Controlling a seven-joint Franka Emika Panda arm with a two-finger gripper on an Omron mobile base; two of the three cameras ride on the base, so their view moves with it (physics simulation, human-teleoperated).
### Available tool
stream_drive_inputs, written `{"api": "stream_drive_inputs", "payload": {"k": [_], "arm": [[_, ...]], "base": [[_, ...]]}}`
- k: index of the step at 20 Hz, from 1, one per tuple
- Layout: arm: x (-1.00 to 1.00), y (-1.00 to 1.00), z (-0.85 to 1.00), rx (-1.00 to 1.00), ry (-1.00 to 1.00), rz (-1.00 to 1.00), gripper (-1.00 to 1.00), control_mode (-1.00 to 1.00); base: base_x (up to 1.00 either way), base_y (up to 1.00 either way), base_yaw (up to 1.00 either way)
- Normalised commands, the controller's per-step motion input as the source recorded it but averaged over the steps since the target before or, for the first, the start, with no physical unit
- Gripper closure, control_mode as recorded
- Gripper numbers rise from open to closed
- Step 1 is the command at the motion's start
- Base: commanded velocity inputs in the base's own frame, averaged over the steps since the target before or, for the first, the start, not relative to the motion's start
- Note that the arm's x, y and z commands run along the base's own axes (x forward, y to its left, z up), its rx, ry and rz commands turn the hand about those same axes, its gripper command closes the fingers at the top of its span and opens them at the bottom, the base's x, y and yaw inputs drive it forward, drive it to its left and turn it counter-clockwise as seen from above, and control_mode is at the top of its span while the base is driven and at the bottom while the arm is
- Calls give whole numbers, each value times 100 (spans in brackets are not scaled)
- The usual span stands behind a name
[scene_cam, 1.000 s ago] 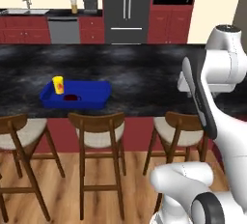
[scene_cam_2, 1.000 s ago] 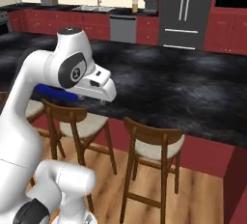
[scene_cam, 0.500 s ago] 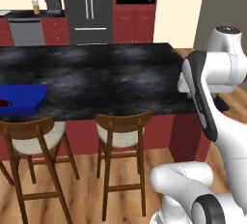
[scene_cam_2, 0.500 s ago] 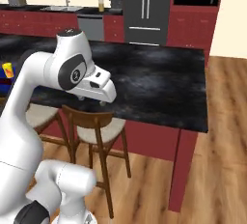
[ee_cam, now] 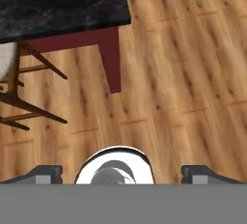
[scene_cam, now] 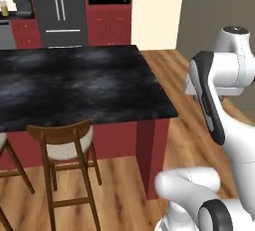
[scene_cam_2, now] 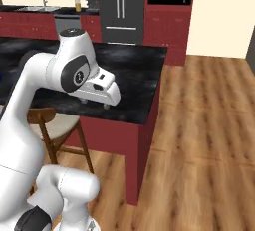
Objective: There is a tray on the dining counter. Grab the cup, mug, and pitcher and place them on the tray. The pitcher may be placed next to the tray if it cannot fit the tray.
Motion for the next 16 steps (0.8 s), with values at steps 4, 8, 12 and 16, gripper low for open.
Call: {"api": "stream_drive_inputs", "payload": {"k": [4, 8, 12, 16], "arm": [[0, 0, 0, 0, 0, 0, -100, 100], [0, 0, 0, 0, 0, 0, -100, 100], [0, 0, 0, 0, 0, 0, -100, 100], [0, 0, 0, 0, 0, 0, -100, 100]], "base": [[14, -100, -10], [21, -100, -8], [37, -100, -6], [51, -100, -5]]}}
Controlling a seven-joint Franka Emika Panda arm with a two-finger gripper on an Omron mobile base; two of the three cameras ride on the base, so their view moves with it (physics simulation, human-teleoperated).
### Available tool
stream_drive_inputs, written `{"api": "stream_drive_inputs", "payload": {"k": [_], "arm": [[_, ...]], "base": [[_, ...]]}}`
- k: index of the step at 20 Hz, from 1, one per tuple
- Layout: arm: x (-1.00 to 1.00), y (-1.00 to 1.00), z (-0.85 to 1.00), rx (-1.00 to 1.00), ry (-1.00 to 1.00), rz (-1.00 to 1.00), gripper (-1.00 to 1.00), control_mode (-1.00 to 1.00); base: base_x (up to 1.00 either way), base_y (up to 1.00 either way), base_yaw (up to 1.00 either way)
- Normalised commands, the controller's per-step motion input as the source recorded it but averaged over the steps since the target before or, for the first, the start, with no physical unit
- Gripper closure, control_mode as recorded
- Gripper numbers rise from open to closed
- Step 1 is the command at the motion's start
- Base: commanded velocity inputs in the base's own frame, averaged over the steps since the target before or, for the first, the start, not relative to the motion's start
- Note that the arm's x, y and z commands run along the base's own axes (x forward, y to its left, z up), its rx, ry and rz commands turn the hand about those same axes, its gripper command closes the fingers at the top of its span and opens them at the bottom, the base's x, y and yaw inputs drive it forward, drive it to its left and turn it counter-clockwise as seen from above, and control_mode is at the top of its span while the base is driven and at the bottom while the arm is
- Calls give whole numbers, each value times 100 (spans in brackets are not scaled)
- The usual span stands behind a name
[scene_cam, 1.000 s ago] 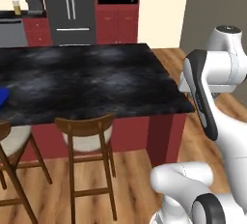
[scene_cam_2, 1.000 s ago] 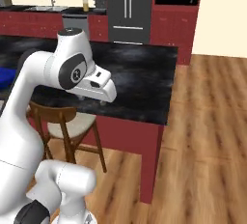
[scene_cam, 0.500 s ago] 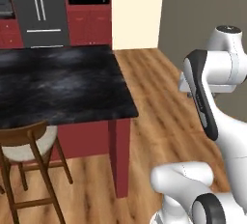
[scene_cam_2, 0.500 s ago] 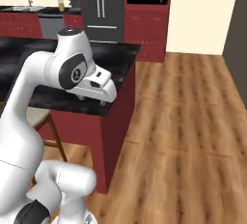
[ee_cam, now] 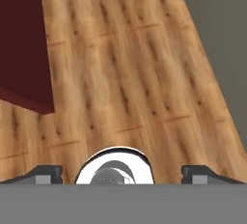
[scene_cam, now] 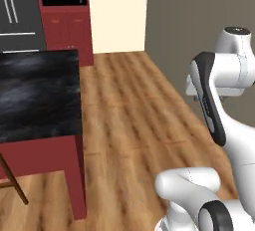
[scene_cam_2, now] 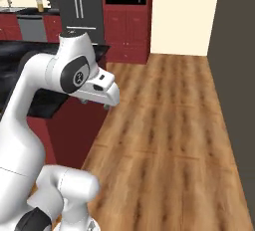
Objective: There is a tray on the dining counter. Grab the cup, mug, and pitcher and place them on the tray. The pitcher may be placed next to the tray if it cannot fit the tray.
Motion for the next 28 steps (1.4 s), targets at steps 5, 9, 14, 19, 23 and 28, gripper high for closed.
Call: {"api": "stream_drive_inputs", "payload": {"k": [5, 9, 14, 19, 23, 28], "arm": [[0, 0, 0, 0, 0, 0, -100, 100], [0, 0, 0, 0, 0, 0, -100, 100], [0, 0, 0, 0, 0, 0, -100, 100], [0, 0, 0, 0, 0, 0, -100, 100], [0, 0, 0, 0, 0, 0, -100, 100], [0, 0, 0, 0, 0, 0, -100, 100]], "base": [[100, -74, 9], [100, -76, 14], [100, -79, 13], [100, -86, 13], [100, -57, 12], [100, -12, 13]]}}
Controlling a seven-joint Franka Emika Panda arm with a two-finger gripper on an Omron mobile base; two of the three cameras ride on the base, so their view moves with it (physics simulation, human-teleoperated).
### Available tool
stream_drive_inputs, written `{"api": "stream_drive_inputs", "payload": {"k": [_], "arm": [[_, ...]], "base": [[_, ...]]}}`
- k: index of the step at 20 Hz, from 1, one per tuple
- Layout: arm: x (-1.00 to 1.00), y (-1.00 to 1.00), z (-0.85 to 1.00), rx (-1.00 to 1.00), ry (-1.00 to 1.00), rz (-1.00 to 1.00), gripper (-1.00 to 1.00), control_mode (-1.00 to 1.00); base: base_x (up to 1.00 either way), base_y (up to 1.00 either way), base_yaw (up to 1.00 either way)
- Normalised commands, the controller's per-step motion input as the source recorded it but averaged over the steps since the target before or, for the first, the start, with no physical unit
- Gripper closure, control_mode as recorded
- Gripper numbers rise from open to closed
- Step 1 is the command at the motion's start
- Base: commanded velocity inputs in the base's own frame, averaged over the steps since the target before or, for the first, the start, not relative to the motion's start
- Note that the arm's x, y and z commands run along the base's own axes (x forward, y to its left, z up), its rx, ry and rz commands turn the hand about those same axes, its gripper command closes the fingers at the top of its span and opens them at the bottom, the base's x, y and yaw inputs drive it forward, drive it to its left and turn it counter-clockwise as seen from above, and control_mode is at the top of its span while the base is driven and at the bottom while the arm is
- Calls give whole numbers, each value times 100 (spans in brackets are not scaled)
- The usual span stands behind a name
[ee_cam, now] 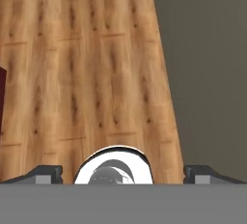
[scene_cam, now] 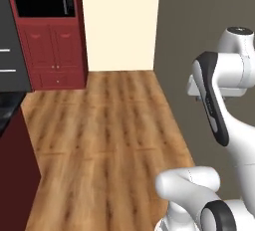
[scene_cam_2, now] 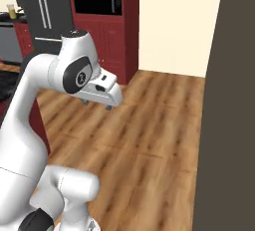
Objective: There is a tray on the dining counter. Grab the cup, mug, and pitcher and place them on the tray. The pitcher may be placed next to the tray if it cannot fit the tray.
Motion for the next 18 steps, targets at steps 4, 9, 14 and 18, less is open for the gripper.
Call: {"api": "stream_drive_inputs", "payload": {"k": [4, 9, 14, 18], "arm": [[0, 0, 0, 0, 0, 0, -100, 100], [0, 0, 0, 0, 0, 0, -100, 100], [0, 0, 0, 0, 0, 0, -100, 100], [0, 0, 0, 0, 0, 0, -100, 100]], "base": [[100, 0, 13], [100, 0, 14], [100, 0, 14], [100, 0, 14]]}}
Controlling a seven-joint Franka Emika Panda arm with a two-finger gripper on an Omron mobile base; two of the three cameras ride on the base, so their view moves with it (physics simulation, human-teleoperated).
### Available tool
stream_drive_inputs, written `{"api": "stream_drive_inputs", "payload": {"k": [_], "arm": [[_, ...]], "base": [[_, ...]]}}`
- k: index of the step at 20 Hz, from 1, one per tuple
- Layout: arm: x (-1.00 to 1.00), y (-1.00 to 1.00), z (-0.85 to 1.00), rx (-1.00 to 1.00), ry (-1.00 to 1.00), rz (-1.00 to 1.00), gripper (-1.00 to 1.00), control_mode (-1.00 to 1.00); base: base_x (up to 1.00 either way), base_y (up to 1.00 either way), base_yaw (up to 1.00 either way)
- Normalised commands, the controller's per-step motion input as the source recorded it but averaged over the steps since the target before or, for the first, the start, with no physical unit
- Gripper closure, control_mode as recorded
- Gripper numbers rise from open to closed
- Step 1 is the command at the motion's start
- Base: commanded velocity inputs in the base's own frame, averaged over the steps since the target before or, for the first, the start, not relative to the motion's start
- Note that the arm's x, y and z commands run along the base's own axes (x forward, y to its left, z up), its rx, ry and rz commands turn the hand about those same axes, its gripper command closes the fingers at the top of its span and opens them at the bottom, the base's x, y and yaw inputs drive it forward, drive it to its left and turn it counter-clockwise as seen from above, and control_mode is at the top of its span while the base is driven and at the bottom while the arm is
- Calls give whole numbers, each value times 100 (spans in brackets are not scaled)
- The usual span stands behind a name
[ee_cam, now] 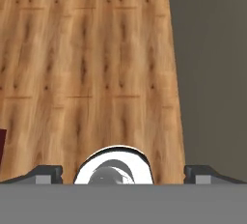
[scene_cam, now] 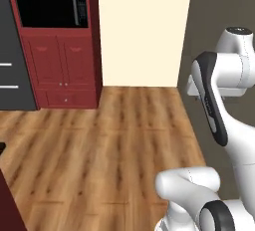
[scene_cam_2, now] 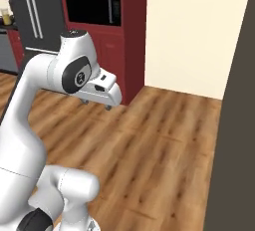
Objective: There is a tray on the dining counter. Grab the cup, mug, and pitcher and place them on the tray. The pitcher may be placed next to the tray if it cannot fit the tray.
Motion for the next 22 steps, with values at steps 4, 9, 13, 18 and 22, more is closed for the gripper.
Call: {"api": "stream_drive_inputs", "payload": {"k": [4, 9, 13, 18, 22], "arm": [[0, 0, 0, 0, 0, 0, -100, 100], [0, 0, 0, 0, 0, 0, -100, 100], [0, 0, 0, 0, 0, 0, -100, 100], [0, 0, 0, 0, 0, 0, -100, 100], [0, 0, 0, 0, 0, 0, -100, 100]], "base": [[100, 0, 14], [100, 0, 14], [100, 0, 13], [100, 0, 9], [100, 0, 6]]}}
